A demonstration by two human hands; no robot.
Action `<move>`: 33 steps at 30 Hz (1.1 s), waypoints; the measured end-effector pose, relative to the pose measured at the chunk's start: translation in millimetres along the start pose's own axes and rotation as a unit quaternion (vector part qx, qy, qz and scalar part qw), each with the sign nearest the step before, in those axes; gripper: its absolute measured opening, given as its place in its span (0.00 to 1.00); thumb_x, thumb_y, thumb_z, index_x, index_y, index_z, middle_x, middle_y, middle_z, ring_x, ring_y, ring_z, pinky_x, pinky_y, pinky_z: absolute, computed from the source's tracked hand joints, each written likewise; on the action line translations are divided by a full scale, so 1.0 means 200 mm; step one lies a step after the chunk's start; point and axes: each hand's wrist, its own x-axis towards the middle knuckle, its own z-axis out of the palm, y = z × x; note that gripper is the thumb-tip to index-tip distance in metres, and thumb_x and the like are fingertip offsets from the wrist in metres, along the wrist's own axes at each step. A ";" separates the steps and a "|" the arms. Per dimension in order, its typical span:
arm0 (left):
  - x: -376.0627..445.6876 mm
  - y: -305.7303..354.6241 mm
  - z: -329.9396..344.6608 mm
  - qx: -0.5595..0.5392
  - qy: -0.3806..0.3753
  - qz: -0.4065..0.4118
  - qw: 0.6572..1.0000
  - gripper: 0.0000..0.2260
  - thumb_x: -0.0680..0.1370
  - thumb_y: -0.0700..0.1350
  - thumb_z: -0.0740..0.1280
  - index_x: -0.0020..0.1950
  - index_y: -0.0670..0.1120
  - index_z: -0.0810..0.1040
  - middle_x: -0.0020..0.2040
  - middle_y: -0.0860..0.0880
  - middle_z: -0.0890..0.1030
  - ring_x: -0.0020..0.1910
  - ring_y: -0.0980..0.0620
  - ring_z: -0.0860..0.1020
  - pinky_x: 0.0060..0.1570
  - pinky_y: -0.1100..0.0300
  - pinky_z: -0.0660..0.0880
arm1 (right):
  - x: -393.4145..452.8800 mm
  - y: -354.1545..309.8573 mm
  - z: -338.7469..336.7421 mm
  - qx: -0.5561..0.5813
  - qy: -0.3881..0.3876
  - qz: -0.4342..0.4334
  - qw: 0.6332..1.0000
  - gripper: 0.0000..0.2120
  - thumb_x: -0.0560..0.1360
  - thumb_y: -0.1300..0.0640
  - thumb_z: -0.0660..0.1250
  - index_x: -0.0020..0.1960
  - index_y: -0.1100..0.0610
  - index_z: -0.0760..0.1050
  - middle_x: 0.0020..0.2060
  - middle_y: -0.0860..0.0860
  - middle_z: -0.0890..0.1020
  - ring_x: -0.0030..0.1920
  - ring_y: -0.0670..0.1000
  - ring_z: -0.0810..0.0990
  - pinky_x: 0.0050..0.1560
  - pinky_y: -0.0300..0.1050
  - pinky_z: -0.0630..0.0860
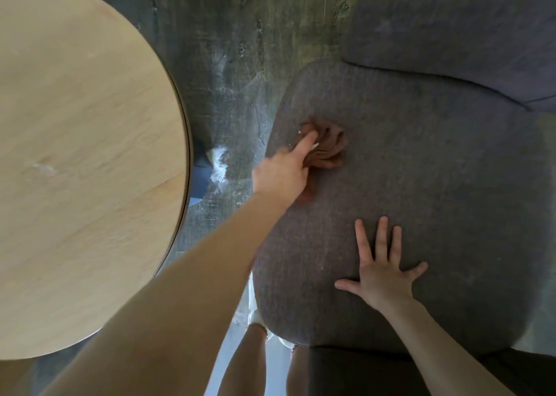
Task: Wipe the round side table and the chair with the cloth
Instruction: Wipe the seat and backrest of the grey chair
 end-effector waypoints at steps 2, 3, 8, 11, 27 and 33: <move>0.02 -0.07 -0.03 -0.013 0.011 -0.035 0.999 0.27 0.78 0.47 0.59 0.74 0.61 0.52 0.58 0.39 0.77 0.53 0.35 0.77 0.49 0.44 0.75 | 0.00 0.00 0.00 -0.001 -0.001 -0.005 1.000 0.57 0.65 0.32 0.64 0.55 0.42 0.12 0.62 0.52 0.17 0.71 0.61 0.25 0.65 0.77 0.48; 0.04 -0.11 -0.05 -0.016 0.019 -0.055 0.998 0.27 0.78 0.46 0.59 0.74 0.60 0.53 0.57 0.39 0.77 0.52 0.35 0.78 0.47 0.46 0.74 | 0.00 0.00 0.00 0.000 0.000 -0.007 1.000 0.56 0.65 0.32 0.64 0.55 0.42 0.12 0.63 0.52 0.17 0.71 0.61 0.25 0.65 0.77 0.47; 0.14 -0.26 -0.26 -0.085 0.094 -0.189 0.974 0.23 0.78 0.41 0.57 0.72 0.55 0.60 0.55 0.39 0.80 0.51 0.38 0.78 0.39 0.53 0.69 | 0.00 0.01 0.01 0.006 0.002 -0.013 1.000 0.56 0.66 0.32 0.63 0.55 0.42 0.12 0.66 0.53 0.19 0.71 0.61 0.25 0.64 0.78 0.47; 0.18 -0.15 -0.34 -0.129 0.164 -0.125 0.970 0.26 0.77 0.42 0.57 0.73 0.56 0.56 0.56 0.40 0.80 0.52 0.38 0.79 0.44 0.50 0.72 | -0.01 0.01 -0.01 0.009 -0.003 -0.008 1.000 0.57 0.65 0.32 0.64 0.55 0.42 0.12 0.60 0.52 0.17 0.71 0.61 0.25 0.65 0.78 0.47; 0.18 -0.08 -0.09 -0.141 0.075 -0.099 0.982 0.26 0.77 0.42 0.59 0.72 0.60 0.57 0.57 0.40 0.79 0.51 0.37 0.79 0.48 0.47 0.77 | 0.00 0.00 0.01 0.005 0.000 0.001 1.000 0.56 0.66 0.32 0.63 0.53 0.42 0.11 0.62 0.52 0.18 0.71 0.61 0.25 0.65 0.78 0.47; -0.21 -0.30 -0.03 -0.266 0.126 -0.177 0.939 0.28 0.77 0.42 0.60 0.74 0.58 0.54 0.52 0.45 0.81 0.44 0.43 0.80 0.47 0.48 0.79 | -0.01 -0.01 0.00 0.006 0.003 -0.002 1.000 0.56 0.66 0.33 0.64 0.54 0.42 0.12 0.67 0.53 0.20 0.71 0.61 0.25 0.65 0.77 0.46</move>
